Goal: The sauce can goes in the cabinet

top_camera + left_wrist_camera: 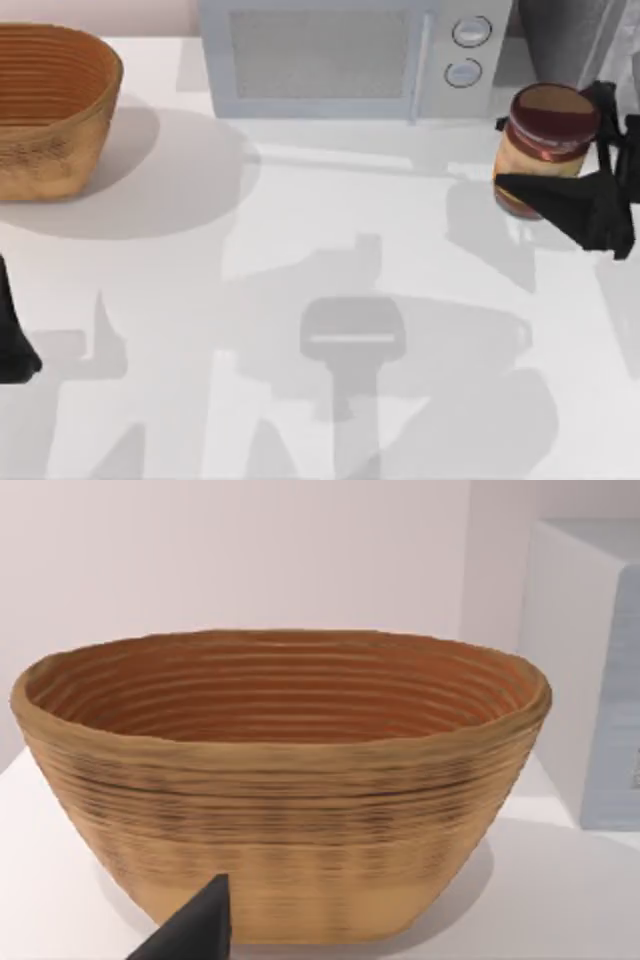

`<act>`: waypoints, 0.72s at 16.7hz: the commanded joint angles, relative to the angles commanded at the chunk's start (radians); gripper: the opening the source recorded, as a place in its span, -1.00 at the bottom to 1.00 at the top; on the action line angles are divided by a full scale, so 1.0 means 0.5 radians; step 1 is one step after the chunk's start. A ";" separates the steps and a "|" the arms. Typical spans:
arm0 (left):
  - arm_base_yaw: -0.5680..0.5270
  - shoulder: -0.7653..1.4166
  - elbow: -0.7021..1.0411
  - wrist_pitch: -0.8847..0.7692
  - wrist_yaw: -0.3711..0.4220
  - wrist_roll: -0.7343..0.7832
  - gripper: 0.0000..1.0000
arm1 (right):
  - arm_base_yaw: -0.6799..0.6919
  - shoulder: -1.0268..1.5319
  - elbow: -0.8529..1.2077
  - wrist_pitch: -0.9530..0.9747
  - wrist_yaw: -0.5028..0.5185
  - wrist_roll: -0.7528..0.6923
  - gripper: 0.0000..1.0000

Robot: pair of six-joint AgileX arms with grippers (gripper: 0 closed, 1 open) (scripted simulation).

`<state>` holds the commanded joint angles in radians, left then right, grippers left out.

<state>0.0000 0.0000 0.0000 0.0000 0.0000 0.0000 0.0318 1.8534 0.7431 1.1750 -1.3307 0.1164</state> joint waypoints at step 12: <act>0.000 0.000 0.000 0.000 0.000 0.000 1.00 | -0.231 -1.927 -1.088 -1.168 1.489 -0.122 -1.00</act>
<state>0.0000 0.0000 0.0000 0.0000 0.0000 0.0000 -0.0835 0.8897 0.1992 0.5911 -0.5861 0.0555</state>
